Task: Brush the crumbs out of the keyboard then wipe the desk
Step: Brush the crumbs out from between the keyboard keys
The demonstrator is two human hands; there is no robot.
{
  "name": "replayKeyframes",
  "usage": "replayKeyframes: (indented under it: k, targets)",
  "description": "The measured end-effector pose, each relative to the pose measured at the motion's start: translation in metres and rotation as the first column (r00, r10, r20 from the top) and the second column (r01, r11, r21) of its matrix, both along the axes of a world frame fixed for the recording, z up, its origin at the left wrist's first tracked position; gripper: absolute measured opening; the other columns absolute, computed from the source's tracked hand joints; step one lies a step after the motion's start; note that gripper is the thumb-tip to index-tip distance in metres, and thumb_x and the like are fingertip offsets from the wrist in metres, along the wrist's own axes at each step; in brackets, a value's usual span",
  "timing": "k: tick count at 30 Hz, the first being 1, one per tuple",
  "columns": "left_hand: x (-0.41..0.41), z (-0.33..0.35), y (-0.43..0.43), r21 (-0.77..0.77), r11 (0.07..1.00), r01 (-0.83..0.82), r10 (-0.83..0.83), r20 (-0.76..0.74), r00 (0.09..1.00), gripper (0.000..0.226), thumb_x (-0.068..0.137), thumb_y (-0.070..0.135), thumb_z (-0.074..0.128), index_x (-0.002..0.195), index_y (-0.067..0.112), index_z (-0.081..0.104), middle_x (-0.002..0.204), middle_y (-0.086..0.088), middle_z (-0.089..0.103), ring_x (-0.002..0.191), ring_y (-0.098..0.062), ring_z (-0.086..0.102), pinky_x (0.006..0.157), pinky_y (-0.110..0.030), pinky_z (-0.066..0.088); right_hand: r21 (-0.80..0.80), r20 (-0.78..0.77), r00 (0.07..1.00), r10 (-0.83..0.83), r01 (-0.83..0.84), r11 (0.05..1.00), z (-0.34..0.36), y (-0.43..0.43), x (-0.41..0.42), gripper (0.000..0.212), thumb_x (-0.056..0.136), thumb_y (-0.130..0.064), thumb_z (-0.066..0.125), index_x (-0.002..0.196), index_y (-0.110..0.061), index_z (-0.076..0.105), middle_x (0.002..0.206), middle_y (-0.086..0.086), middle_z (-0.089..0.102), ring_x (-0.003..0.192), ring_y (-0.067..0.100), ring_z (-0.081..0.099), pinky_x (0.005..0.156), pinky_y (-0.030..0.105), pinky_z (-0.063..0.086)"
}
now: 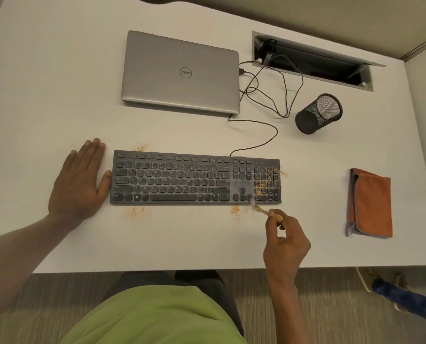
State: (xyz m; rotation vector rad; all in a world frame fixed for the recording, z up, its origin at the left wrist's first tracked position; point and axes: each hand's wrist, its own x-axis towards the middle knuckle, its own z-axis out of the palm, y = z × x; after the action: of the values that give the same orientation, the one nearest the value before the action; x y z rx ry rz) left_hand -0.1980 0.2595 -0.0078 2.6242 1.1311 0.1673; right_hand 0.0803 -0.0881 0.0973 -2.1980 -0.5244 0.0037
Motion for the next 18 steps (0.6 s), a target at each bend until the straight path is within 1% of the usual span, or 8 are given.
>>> replayKeyframes:
  k: [1, 3, 5, 7, 10, 14, 18]
  targets:
    - [0.000, 0.000, 0.000, -0.001, 1.000, 0.001, -0.001, 0.000, 1.000, 0.071, 0.108, 0.044, 0.027, 0.171, 0.012, 0.018, 0.178, -0.004, 0.018, 0.166, -0.020, 0.013, 0.135, -0.045, 0.011, -0.001, 0.001, 1.000, 0.012, -0.012, 1.000, 0.002, -0.003, -0.004, 0.010, 0.099, -0.011, 0.068, 0.106, -0.013, 0.074, 0.090, 0.002, 0.070, 0.083, 0.014, 0.064, 0.056, 0.035, 0.053]
    - [0.000, 0.000, 0.000, -0.005, 1.000, 0.004, -0.004, 0.000, 1.000, 0.071, 0.108, 0.044, 0.027, 0.171, 0.012, 0.017, 0.178, -0.004, 0.018, 0.166, -0.019, 0.012, 0.135, -0.045, 0.011, -0.012, 0.001, 0.998, 0.066, -0.066, 0.998, 0.007, -0.008, -0.009, 0.014, 0.097, -0.008, 0.069, 0.110, -0.013, 0.074, 0.095, 0.000, 0.070, 0.089, 0.013, 0.066, 0.060, 0.024, 0.054]
    - [0.000, 0.000, 0.000, -0.006, 1.000, 0.003, -0.003, 0.001, 1.000, 0.071, 0.108, 0.045, 0.026, 0.171, 0.012, 0.018, 0.178, -0.004, 0.018, 0.166, -0.019, 0.013, 0.135, -0.046, 0.011, -0.040, 0.001, 0.987, 0.163, -0.162, 0.986, 0.011, -0.010, -0.011, 0.019, 0.095, -0.007, 0.070, 0.113, -0.010, 0.075, 0.103, -0.002, 0.071, 0.098, 0.011, 0.067, 0.073, 0.015, 0.054]
    - [0.000, 0.000, 0.000, -0.008, 1.000, 0.001, -0.001, 0.002, 1.000, 0.071, 0.108, 0.045, 0.026, 0.171, 0.012, 0.018, 0.178, -0.004, 0.018, 0.166, -0.019, 0.013, 0.135, -0.045, 0.011, -0.072, -0.004, 0.966, 0.259, -0.259, 0.963, 0.011, -0.010, -0.008, 0.021, 0.094, -0.005, 0.069, 0.114, -0.007, 0.077, 0.107, -0.002, 0.071, 0.103, 0.013, 0.067, 0.086, 0.016, 0.053]
    - [0.000, 0.001, 0.000, -0.017, 1.000, 0.002, -0.002, 0.009, 1.000, 0.071, 0.108, 0.045, 0.026, 0.171, 0.012, 0.019, 0.178, -0.004, 0.018, 0.166, -0.019, 0.012, 0.135, -0.044, 0.010, -0.110, -0.033, 0.944, 0.327, -0.329, 0.938, 0.008, -0.010, -0.002, 0.026, 0.092, 0.001, 0.070, 0.116, -0.006, 0.077, 0.110, -0.001, 0.070, 0.105, 0.015, 0.067, 0.091, 0.020, 0.054]
    - [0.000, 0.001, 0.000, -0.018, 1.000, 0.000, 0.000, 0.011, 1.000, 0.071, 0.108, 0.045, 0.026, 0.171, 0.011, 0.020, 0.177, -0.004, 0.019, 0.166, -0.019, 0.012, 0.135, -0.045, 0.010, -0.154, -0.019, 0.951, 0.308, -0.307, 0.939, 0.008, -0.022, 0.019, 0.027, 0.092, 0.003, 0.069, 0.116, -0.008, 0.076, 0.111, -0.002, 0.069, 0.105, 0.012, 0.067, 0.092, 0.020, 0.054]
    - [0.001, 0.000, 0.000, -0.022, 1.000, 0.002, -0.002, 0.007, 1.000, 0.071, 0.108, 0.046, 0.025, 0.171, 0.012, 0.019, 0.177, -0.004, 0.019, 0.166, -0.019, 0.012, 0.135, -0.046, 0.011, -0.201, 0.035, 0.981, 0.192, -0.181, 0.963, 0.014, -0.036, 0.033, 0.025, 0.092, 0.003, 0.069, 0.114, -0.007, 0.076, 0.108, 0.000, 0.069, 0.100, 0.017, 0.067, 0.093, 0.015, 0.051]
